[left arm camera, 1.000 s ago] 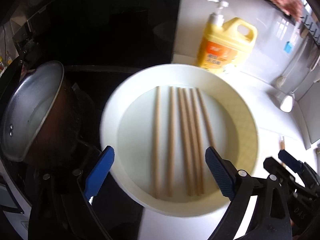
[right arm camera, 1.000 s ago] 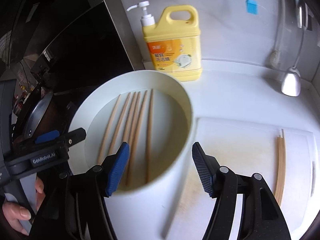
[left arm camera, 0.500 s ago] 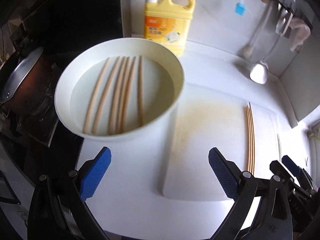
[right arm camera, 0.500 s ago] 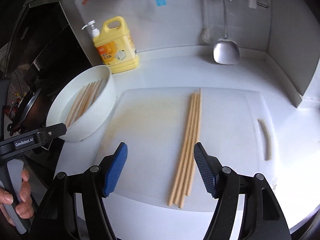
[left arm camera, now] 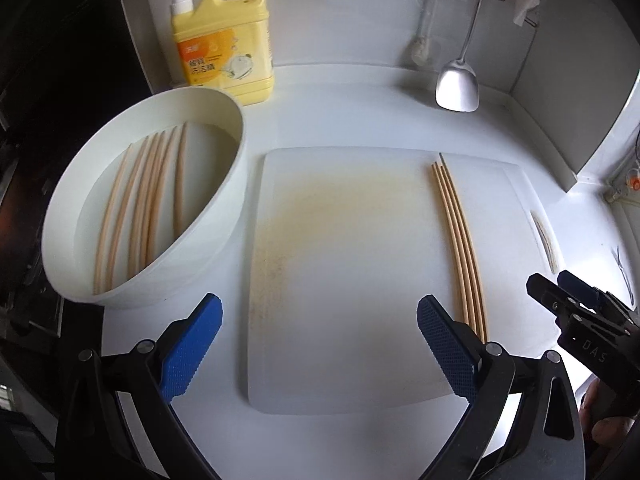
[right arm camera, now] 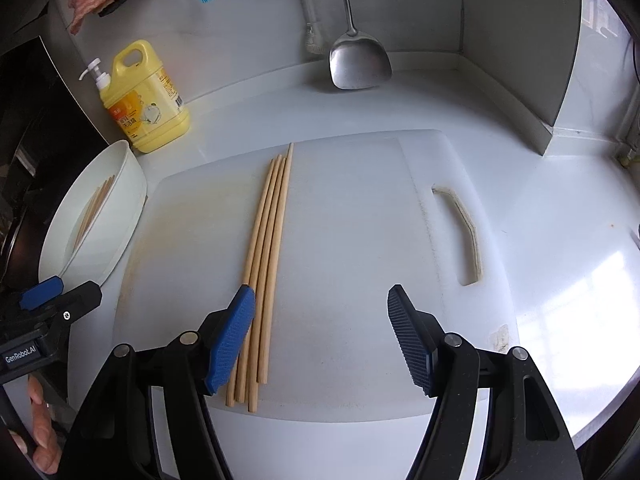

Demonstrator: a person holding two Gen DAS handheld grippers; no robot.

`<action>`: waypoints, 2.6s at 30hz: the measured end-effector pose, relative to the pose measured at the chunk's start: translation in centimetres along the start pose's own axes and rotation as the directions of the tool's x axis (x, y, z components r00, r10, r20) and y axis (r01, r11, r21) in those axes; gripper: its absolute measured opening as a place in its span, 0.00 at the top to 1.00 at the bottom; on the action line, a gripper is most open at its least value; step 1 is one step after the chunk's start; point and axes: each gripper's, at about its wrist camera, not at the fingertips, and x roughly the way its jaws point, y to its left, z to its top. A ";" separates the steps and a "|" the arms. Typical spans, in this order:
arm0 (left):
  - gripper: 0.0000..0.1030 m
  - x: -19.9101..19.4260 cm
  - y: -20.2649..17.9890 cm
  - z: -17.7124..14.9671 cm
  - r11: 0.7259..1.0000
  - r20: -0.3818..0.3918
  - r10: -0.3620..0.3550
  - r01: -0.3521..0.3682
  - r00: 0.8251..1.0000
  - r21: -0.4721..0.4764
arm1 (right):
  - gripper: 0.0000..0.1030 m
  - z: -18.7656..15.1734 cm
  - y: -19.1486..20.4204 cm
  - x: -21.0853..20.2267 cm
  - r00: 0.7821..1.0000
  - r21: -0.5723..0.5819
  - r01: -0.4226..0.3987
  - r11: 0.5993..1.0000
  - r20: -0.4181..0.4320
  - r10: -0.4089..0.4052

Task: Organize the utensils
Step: 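Move both open tools back over the chopsticks on the cutting board, then lower both open tools onto the remaining chopsticks on the cutting board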

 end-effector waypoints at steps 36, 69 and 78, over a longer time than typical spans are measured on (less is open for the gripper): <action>0.07 4.3 -0.5 -1.5 0.998 0.079 -0.007 0.012 0.997 -0.066 | 0.36 -1.6 1.9 4.2 0.993 -0.106 0.060 0.993 0.110 -0.048; 0.07 7.2 -5.4 -0.6 0.997 0.047 -0.072 0.070 0.996 0.043 | 0.72 -0.9 -1.0 4.3 0.990 -0.150 0.069 0.986 0.134 -0.049; 0.06 7.9 -6.1 -0.8 0.996 0.027 -0.061 0.059 0.998 0.059 | 0.72 -1.2 -2.0 4.1 0.990 -0.129 0.052 0.990 0.135 -0.035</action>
